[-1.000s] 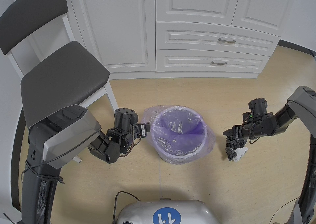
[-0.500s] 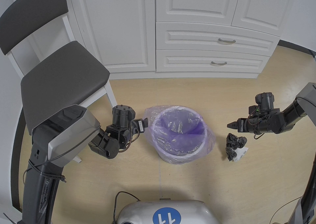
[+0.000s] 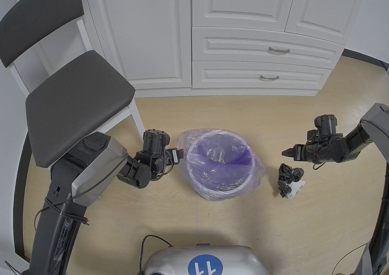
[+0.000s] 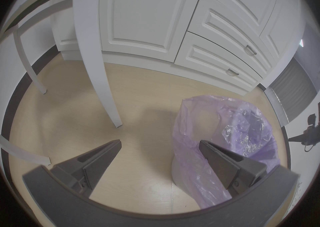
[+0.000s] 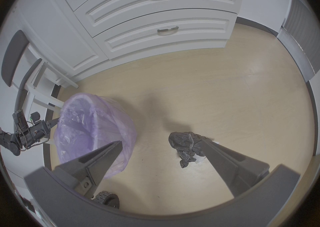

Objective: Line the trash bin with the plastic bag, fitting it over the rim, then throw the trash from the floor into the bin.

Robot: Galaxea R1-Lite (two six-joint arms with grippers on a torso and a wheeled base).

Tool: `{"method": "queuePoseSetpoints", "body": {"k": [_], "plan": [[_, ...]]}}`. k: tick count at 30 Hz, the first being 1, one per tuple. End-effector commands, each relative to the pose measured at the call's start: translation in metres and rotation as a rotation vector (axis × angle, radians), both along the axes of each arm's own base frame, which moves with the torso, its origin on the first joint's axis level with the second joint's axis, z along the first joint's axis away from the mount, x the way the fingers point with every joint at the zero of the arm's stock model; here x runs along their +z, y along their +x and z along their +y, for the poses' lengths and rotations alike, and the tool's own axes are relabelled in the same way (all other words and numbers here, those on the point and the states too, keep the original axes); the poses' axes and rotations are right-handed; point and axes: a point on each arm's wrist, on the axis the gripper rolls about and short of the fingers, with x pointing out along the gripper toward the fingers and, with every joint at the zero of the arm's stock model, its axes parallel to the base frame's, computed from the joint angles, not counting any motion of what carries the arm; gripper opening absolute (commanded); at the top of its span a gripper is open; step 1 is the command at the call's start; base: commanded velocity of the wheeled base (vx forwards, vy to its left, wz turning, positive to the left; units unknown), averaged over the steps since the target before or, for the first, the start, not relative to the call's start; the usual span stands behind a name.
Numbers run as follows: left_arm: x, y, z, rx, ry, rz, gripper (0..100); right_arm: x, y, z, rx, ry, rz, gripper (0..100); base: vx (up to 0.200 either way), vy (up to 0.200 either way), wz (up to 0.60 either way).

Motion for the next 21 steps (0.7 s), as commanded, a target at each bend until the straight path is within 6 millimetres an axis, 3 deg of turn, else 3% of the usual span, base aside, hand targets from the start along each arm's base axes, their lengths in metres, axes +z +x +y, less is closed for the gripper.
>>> {"method": "queuePoseSetpoints", "body": {"k": [1,7,15,21], "plan": [[-0.016,0.006,-0.001,-0.002,0.018,0.033,100,-0.021,0.012,-0.001,-0.017,0.012,0.033,100,0.000,0.000,0.00],[-0.020,0.012,-0.003,0.007,0.065,0.144,100,-0.032,0.023,-0.004,-0.054,0.048,0.051,100,0.000,0.000,0.00],[-0.028,0.013,-0.006,0.016,0.078,0.150,100,-0.049,0.027,-0.003,-0.052,0.048,0.082,100,0.000,0.000,0.00],[-0.028,0.011,-0.007,0.018,0.085,0.155,100,-0.047,0.027,0.002,-0.047,0.059,0.076,100,0.000,0.000,0.00]]}}
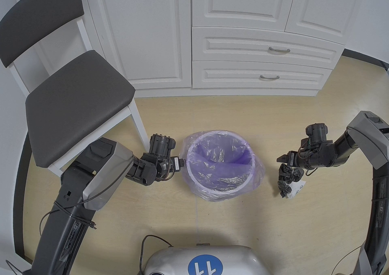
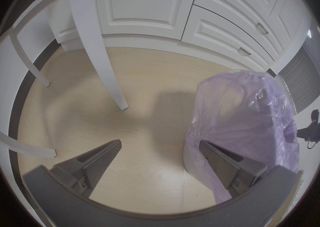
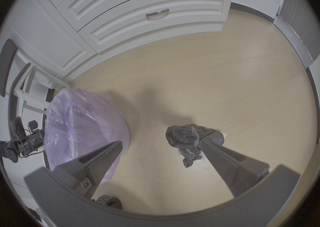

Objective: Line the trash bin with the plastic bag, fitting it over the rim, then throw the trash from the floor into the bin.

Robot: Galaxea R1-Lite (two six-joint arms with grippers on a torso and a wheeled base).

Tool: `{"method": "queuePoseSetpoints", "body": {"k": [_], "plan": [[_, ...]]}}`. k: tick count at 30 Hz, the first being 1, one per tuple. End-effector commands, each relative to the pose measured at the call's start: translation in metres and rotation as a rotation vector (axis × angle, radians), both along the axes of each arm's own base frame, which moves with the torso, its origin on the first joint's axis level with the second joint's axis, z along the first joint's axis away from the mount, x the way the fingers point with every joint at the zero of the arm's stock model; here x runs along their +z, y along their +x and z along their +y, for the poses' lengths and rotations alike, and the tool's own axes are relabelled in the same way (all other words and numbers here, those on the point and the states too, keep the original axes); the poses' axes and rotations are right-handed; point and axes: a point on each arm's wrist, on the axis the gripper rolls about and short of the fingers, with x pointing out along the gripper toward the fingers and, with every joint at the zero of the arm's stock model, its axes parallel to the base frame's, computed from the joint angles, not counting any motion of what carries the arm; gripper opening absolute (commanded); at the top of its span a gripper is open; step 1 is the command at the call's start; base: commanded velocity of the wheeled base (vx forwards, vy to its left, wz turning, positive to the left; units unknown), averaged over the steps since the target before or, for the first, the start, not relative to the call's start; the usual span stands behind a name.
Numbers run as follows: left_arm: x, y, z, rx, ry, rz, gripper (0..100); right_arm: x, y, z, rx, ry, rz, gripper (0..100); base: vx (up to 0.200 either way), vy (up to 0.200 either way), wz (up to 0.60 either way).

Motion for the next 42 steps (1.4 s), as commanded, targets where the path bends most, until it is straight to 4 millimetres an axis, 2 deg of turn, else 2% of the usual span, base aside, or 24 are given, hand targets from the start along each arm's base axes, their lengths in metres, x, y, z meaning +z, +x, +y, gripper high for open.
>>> {"method": "queuePoseSetpoints", "body": {"k": [1,5,6,9,10,14,20,24,30,38,42], "plan": [[-0.001,0.000,0.000,0.003,-0.001,0.001,100,-0.002,0.000,0.005,0.004,0.010,0.003,100,0.000,0.000,0.00],[0.014,-0.004,0.003,0.002,-0.006,-0.010,100,0.018,-0.004,0.022,0.010,0.046,-0.026,100,0.000,0.000,0.00],[0.024,-0.009,0.006,-0.007,-0.006,-0.007,100,0.028,-0.008,0.036,0.020,0.076,-0.041,100,0.000,0.000,0.00],[0.033,-0.016,0.008,-0.017,0.003,0.000,100,0.042,-0.017,0.065,0.030,0.118,-0.056,100,0.000,0.000,0.00],[0.034,-0.017,0.008,-0.018,0.003,0.001,100,0.044,-0.020,0.080,0.028,0.124,-0.059,100,0.000,0.000,0.00],[0.033,-0.017,0.008,-0.019,0.005,0.002,100,0.041,-0.022,0.104,0.021,0.101,-0.062,100,0.000,0.000,0.00],[0.032,-0.017,0.007,-0.019,0.007,0.005,100,0.014,-0.014,0.132,-0.025,0.038,-0.023,100,0.000,0.000,0.00],[0.032,-0.019,0.006,-0.023,0.008,0.006,100,0.004,-0.007,0.149,-0.078,0.070,0.021,100,0.000,0.000,0.00],[0.031,-0.019,0.006,-0.023,0.010,0.009,100,-0.007,-0.002,0.161,-0.096,0.096,0.056,100,0.000,0.000,0.00],[0.032,-0.020,0.006,-0.022,0.011,0.008,100,-0.009,-0.032,0.164,0.004,-0.041,0.227,100,0.000,0.000,0.00],[0.030,-0.021,0.007,-0.022,0.017,0.016,100,-0.010,-0.043,0.164,0.054,-0.082,0.247,100,0.000,0.000,0.00]]}}
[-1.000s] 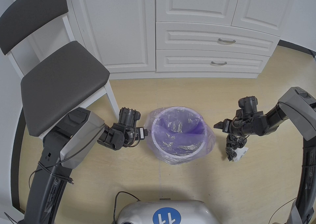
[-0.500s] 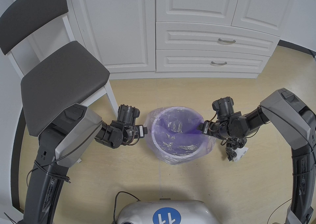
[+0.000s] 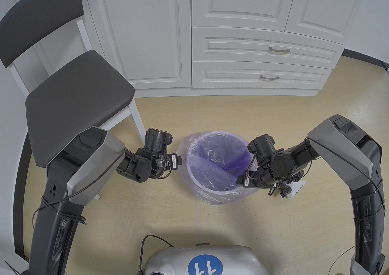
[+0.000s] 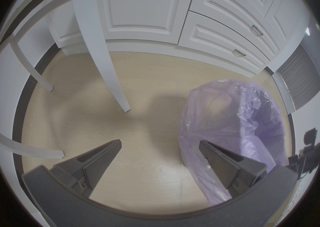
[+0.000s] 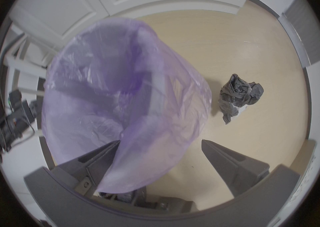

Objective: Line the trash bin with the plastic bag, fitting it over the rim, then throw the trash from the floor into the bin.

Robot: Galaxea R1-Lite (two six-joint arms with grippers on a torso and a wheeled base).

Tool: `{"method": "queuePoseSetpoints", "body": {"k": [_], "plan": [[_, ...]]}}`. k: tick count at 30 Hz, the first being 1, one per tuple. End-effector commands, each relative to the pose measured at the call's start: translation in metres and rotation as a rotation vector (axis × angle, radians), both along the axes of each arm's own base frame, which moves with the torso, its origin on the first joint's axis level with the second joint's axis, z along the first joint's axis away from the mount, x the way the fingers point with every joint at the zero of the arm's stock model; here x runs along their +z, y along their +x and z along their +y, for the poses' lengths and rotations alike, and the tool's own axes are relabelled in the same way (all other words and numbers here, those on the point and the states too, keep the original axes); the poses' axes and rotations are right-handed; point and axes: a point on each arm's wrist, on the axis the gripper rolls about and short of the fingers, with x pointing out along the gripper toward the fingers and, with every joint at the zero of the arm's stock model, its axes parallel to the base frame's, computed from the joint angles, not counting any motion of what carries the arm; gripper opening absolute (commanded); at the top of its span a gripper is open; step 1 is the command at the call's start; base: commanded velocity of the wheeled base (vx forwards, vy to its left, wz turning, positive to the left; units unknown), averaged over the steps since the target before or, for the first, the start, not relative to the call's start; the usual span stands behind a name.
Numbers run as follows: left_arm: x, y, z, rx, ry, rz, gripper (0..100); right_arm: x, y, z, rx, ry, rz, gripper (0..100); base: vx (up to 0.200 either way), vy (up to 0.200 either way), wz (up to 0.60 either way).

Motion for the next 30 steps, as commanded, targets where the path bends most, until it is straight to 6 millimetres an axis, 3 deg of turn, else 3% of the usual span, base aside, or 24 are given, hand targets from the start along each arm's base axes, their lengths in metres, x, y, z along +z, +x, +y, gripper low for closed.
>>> {"method": "queuePoseSetpoints", "body": {"k": [1,9,13,17,21,30], "plan": [[0.002,-0.003,0.002,-0.002,0.008,0.006,100,0.005,-0.020,0.005,0.072,-0.016,0.038,100,0.000,0.000,0.00],[-0.002,-0.008,0.005,-0.024,0.045,0.021,100,0.002,-0.030,0.015,0.115,0.008,0.013,100,0.000,0.000,0.00],[0.006,-0.005,0.008,-0.015,0.029,-0.016,100,0.002,-0.027,0.017,0.115,0.031,-0.041,100,0.000,0.000,0.00],[0.031,-0.009,0.013,-0.010,0.013,-0.049,100,0.015,-0.030,0.015,0.117,0.038,-0.061,100,0.000,0.000,0.00],[0.041,-0.013,0.013,-0.013,0.008,-0.058,100,0.021,-0.033,0.015,0.119,0.039,-0.064,100,0.000,0.000,0.00],[0.040,-0.019,0.012,-0.047,0.004,-0.072,100,0.015,-0.063,0.022,0.239,-0.027,-0.018,100,0.000,0.000,0.00]]}}
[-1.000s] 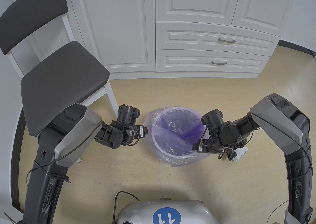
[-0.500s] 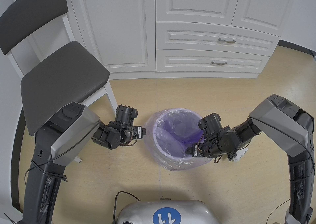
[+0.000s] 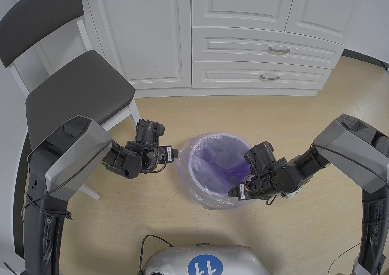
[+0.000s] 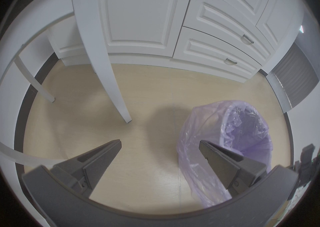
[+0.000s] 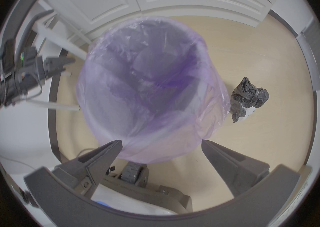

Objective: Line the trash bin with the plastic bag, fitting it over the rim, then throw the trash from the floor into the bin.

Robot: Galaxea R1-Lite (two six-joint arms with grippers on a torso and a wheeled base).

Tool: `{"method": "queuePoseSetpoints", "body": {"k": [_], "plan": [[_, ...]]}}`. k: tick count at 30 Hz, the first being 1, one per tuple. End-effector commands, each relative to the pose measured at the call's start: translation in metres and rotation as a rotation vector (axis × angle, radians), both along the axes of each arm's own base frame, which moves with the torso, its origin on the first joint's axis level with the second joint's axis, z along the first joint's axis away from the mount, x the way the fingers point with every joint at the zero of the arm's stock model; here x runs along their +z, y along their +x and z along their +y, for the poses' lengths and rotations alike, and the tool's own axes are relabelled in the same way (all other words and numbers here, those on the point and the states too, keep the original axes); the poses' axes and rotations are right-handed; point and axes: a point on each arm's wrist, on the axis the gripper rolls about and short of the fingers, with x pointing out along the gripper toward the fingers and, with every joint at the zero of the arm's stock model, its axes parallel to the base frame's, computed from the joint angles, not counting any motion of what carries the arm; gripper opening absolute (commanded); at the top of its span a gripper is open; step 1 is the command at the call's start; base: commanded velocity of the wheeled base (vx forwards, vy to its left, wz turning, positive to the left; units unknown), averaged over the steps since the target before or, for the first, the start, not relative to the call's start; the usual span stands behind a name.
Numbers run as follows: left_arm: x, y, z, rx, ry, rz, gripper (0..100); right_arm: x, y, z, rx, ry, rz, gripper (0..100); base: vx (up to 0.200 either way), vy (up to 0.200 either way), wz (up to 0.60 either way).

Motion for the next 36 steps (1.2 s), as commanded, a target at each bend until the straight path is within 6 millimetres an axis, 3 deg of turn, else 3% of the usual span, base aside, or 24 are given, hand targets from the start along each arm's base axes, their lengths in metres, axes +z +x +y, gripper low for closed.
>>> {"method": "queuePoseSetpoints", "body": {"k": [1,11,12,18,30,36], "plan": [[0.001,-0.002,0.000,-0.009,0.006,-0.006,100,0.000,-0.014,0.004,0.051,-0.025,0.016,100,0.000,0.000,0.00],[-0.001,-0.002,0.000,-0.010,0.008,-0.004,100,-0.017,-0.022,0.003,0.118,-0.083,0.059,100,0.000,0.000,0.00],[-0.001,-0.003,-0.001,-0.011,0.008,-0.004,100,-0.029,-0.015,0.002,0.097,-0.101,0.068,100,0.000,0.000,0.00],[-0.001,-0.002,-0.001,-0.011,0.008,-0.004,100,-0.031,0.005,-0.006,0.047,-0.079,0.045,100,0.000,0.000,0.00],[-0.002,-0.002,-0.001,-0.008,0.006,-0.004,100,-0.043,0.030,0.003,-0.101,-0.014,-0.018,100,0.000,0.000,0.00],[-0.002,-0.002,-0.002,-0.010,0.003,-0.011,100,-0.049,0.033,0.005,-0.106,0.005,-0.044,100,0.000,0.000,0.00]]}}
